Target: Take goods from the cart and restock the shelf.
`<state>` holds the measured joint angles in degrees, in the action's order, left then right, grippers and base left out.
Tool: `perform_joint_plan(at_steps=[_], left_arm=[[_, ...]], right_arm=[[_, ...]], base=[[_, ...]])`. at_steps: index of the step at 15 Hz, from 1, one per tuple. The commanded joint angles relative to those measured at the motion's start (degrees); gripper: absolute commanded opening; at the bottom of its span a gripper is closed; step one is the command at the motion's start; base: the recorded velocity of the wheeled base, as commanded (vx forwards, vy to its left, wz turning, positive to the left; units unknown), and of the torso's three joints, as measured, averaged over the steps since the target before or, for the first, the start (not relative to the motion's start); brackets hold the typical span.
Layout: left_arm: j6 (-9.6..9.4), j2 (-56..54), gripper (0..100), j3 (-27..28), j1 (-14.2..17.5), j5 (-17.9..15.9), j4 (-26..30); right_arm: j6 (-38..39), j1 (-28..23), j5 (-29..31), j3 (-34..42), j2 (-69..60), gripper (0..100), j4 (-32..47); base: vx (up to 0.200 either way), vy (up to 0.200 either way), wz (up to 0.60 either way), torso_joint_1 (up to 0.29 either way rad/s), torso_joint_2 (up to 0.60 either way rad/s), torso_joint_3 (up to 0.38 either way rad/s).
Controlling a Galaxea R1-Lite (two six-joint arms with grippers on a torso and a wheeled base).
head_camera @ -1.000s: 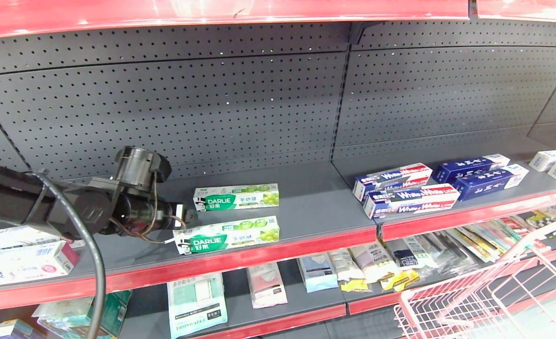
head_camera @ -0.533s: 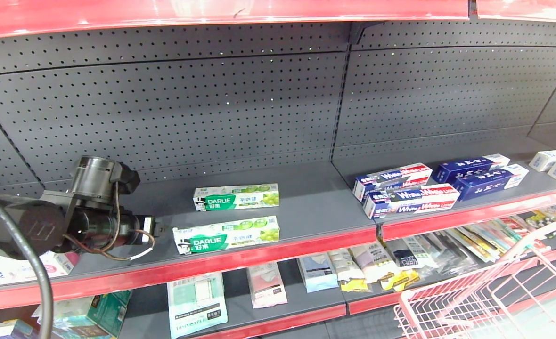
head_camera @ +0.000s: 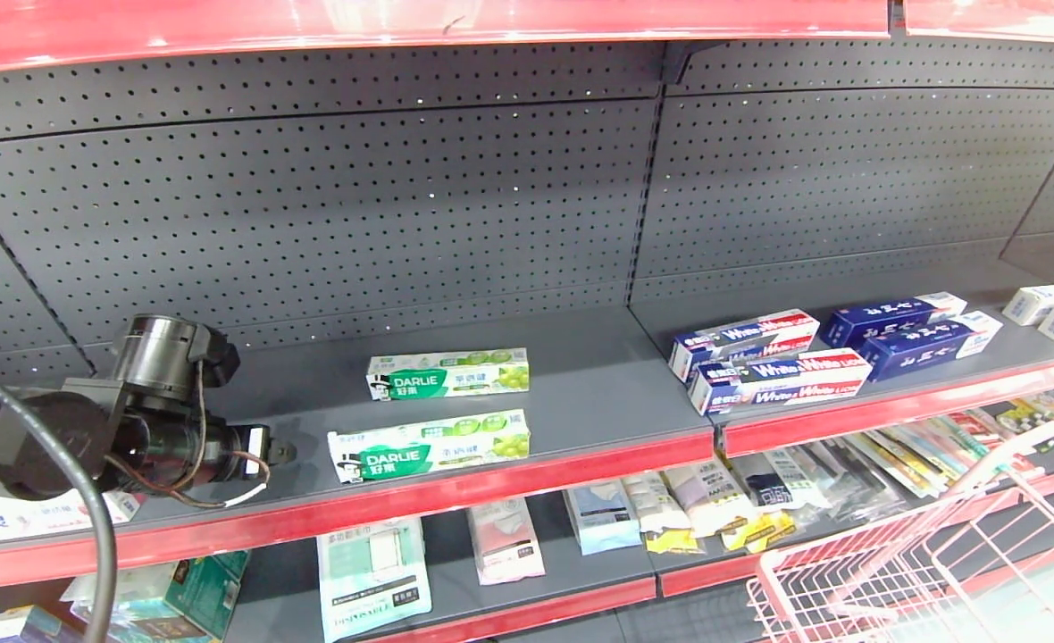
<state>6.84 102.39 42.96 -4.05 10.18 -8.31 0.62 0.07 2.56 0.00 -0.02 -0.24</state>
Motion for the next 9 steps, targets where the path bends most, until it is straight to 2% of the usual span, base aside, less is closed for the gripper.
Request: perform_joint_plan(at_steps=[1,5,9], left_arm=[[0.02,1.5,100,0.5,-0.6,0.0,-0.1],[0.02,3.3,100,0.8,-0.6,-0.2,-2.1],[0.02,6.1,100,3.8,-0.5,-0.3,-2.1]], right_arm=[[0.0,0.1,0.0,0.0,0.0,100,0.0],[0.0,0.0,0.0,0.0,0.0,100,0.0],[0.0,0.0,0.0,0.0,0.0,100,0.0]], base=[[0.0,0.0,0.0,0.0,0.0,0.0],[0.0,0.0,0.0,0.0,0.0,0.0],[0.0,0.0,0.0,0.0,0.0,0.0]])
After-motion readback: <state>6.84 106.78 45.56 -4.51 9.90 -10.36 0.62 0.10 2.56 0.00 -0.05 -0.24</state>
